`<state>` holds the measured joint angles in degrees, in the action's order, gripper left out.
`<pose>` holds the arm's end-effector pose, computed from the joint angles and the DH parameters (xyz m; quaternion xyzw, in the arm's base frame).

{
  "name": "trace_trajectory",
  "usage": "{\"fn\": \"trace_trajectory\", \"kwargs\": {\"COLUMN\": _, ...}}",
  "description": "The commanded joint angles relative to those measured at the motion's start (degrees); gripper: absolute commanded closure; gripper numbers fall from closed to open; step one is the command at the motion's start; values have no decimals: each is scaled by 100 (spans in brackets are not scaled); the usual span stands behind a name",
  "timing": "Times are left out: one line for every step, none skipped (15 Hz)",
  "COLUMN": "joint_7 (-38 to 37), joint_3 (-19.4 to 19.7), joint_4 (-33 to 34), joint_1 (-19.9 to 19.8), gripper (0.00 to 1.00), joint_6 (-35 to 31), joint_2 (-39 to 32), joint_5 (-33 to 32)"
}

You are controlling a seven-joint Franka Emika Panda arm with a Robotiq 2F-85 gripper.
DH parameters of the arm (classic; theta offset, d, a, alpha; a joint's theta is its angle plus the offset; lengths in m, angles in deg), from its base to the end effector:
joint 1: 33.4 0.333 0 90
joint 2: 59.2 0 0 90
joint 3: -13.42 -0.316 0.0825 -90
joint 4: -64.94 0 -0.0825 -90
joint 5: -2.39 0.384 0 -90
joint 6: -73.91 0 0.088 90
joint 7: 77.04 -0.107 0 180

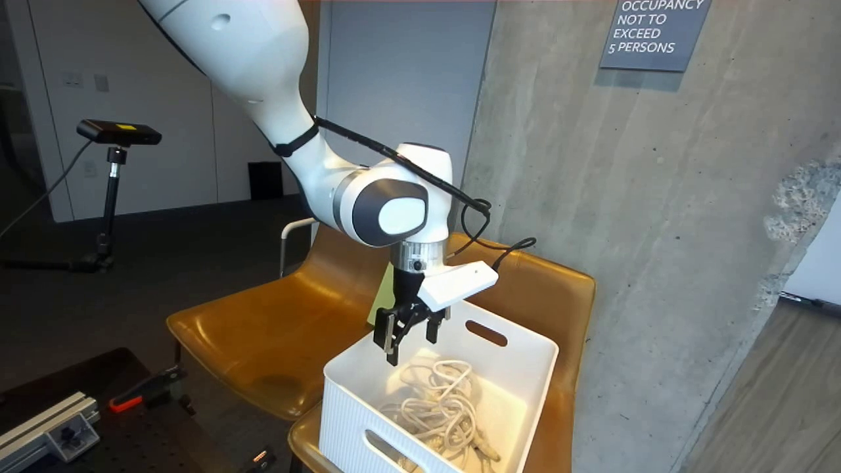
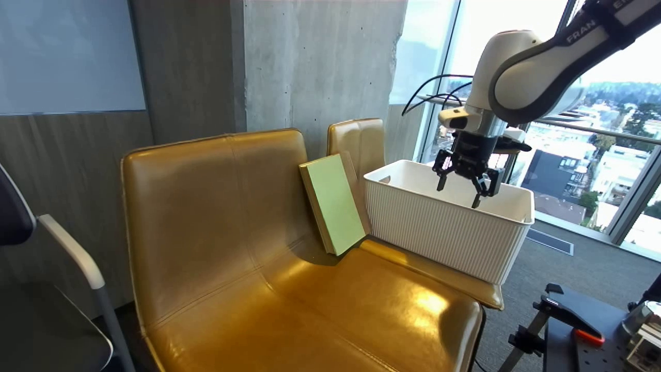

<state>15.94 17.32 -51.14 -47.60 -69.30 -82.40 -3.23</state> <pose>0.5790 -0.1873 0.2535 0.7669 0.6393 -0.0169 0.0531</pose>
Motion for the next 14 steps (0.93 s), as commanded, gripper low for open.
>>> {"fn": "trace_trajectory", "kwargs": {"joint_7": 99, "joint_3": 107, "joint_4": 75, "joint_1": -3, "gripper": 0, "joint_6": -700, "joint_2": -568, "joint_5": -493}}
{"fn": "trace_trajectory", "kwargs": {"joint_7": 103, "joint_3": 126, "joint_4": 144, "joint_1": -29, "gripper": 0, "joint_6": -834, "joint_2": -722, "joint_5": -610}}
{"fn": "trace_trajectory", "kwargs": {"joint_7": 101, "joint_3": 142, "joint_4": 211, "joint_1": -59, "gripper": 0, "joint_6": -966, "joint_2": -878, "joint_5": -705}}
{"fn": "trace_trajectory", "kwargs": {"joint_7": 84, "joint_3": 170, "joint_4": 270, "joint_1": -83, "gripper": 0, "joint_6": -1100, "joint_2": -1022, "joint_5": -789}}
{"fn": "trace_trajectory", "kwargs": {"joint_7": 93, "joint_3": 196, "joint_4": 331, "joint_1": -120, "gripper": 0, "joint_6": -1210, "joint_2": -1168, "joint_5": -864}}
{"fn": "trace_trajectory", "kwargs": {"joint_7": 89, "joint_3": 210, "joint_4": 405, "joint_1": -154, "gripper": 0, "joint_6": -1269, "joint_2": -1293, "joint_5": -910}}
{"fn": "trace_trajectory", "kwargs": {"joint_7": 74, "joint_3": 235, "joint_4": 480, "joint_1": -180, "gripper": 0, "joint_6": -1346, "joint_2": -1433, "joint_5": -957}}
{"fn": "trace_trajectory", "kwargs": {"joint_7": 50, "joint_3": 253, "joint_4": 546, "joint_1": -192, "gripper": 0, "joint_6": -1403, "joint_2": -1548, "joint_5": -999}}
{"fn": "trace_trajectory", "kwargs": {"joint_7": 58, "joint_3": 251, "joint_4": 606, "joint_1": -220, "gripper": 0, "joint_6": -1452, "joint_2": -1694, "joint_5": -1035}}
{"fn": "trace_trajectory", "kwargs": {"joint_7": 1, "joint_3": 315, "joint_4": 677, "joint_1": -193, "gripper": 0, "joint_6": -1559, "joint_2": -1872, "joint_5": -1129}}
{"fn": "trace_trajectory", "kwargs": {"joint_7": -13, "joint_3": 336, "joint_4": 745, "joint_1": -201, "gripper": 0, "joint_6": -1574, "joint_2": -2021, "joint_5": -1169}}
{"fn": "trace_trajectory", "kwargs": {"joint_7": -23, "joint_3": 353, "joint_4": 815, "joint_1": -218, "gripper": 0, "joint_6": -1597, "joint_2": -2160, "joint_5": -1200}}
{"fn": "trace_trajectory", "kwargs": {"joint_7": -17, "joint_3": 346, "joint_4": 849, "joint_1": -256, "gripper": 18, "joint_6": -1594, "joint_2": -2228, "joint_5": -1194}}
{"fn": "trace_trajectory", "kwargs": {"joint_7": -4, "joint_3": 346, "joint_4": 878, "joint_1": -277, "gripper": 26, "joint_6": -1560, "joint_2": -2268, "joint_5": -1200}}
